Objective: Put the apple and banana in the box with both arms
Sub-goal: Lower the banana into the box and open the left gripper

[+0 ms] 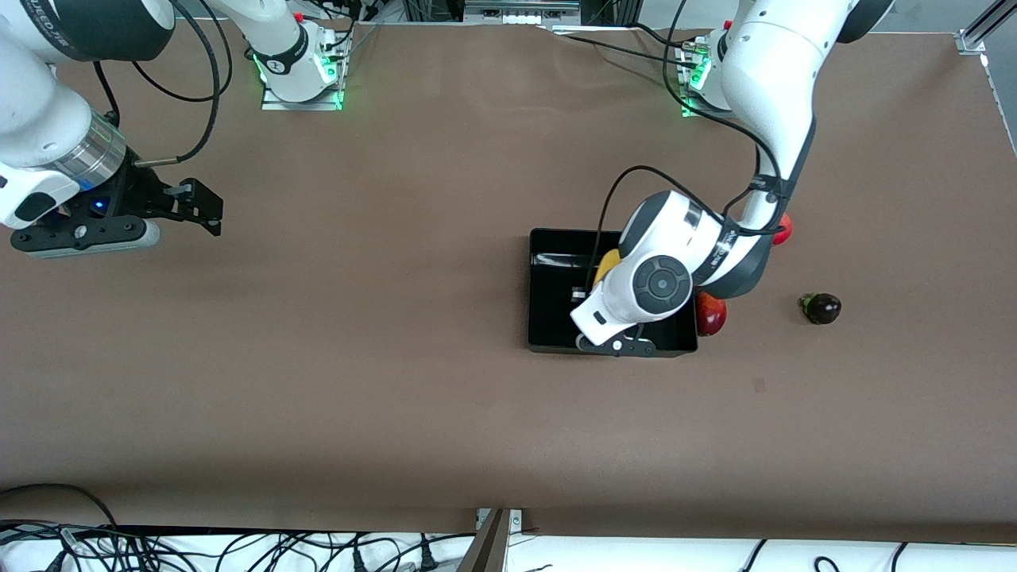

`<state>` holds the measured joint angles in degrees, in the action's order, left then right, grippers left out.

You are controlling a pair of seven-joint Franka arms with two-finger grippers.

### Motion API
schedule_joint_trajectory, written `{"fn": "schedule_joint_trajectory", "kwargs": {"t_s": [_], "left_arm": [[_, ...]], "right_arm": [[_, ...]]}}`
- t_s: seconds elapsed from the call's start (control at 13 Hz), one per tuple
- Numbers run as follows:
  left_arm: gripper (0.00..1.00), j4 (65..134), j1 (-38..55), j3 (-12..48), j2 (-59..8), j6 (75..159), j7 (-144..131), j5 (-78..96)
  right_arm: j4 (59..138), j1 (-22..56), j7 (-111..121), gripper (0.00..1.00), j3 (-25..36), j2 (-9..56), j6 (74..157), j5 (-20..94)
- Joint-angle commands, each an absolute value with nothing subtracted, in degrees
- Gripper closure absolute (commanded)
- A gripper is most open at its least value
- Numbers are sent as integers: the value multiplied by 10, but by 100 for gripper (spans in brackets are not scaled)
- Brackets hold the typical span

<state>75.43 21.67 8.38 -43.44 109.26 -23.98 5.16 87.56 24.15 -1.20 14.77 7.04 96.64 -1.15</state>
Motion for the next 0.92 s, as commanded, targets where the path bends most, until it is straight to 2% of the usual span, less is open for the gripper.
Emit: {"fn": "schedule_joint_trajectory", "kwargs": {"t_s": [0.0, 0.38, 0.46, 0.54, 0.62, 0.77, 0.85], "left_arm": [[100, 759, 227, 77, -443, 1120, -257, 66], [100, 778, 238, 76, -470, 1165, -258, 61], [93, 787, 238, 77, -469, 1164, -258, 65], [49, 794, 240, 77, -468, 1163, -258, 66], [0, 797, 240, 76, -467, 1162, -264, 65], [0, 792, 232, 76, -441, 1147, -265, 64], [0, 791, 229, 70, -406, 1115, -264, 59]], "right_arm": [[865, 242, -11, 0, 148, 75, 965, -15], [865, 242, -11, 0, 148, 74, 965, -15], [865, 242, -11, 0, 148, 75, 964, -15], [865, 242, -11, 0, 148, 74, 965, -15], [865, 242, -11, 0, 148, 75, 965, -15], [865, 242, -11, 0, 148, 75, 965, -15], [865, 242, -11, 0, 148, 74, 965, -15]]}}
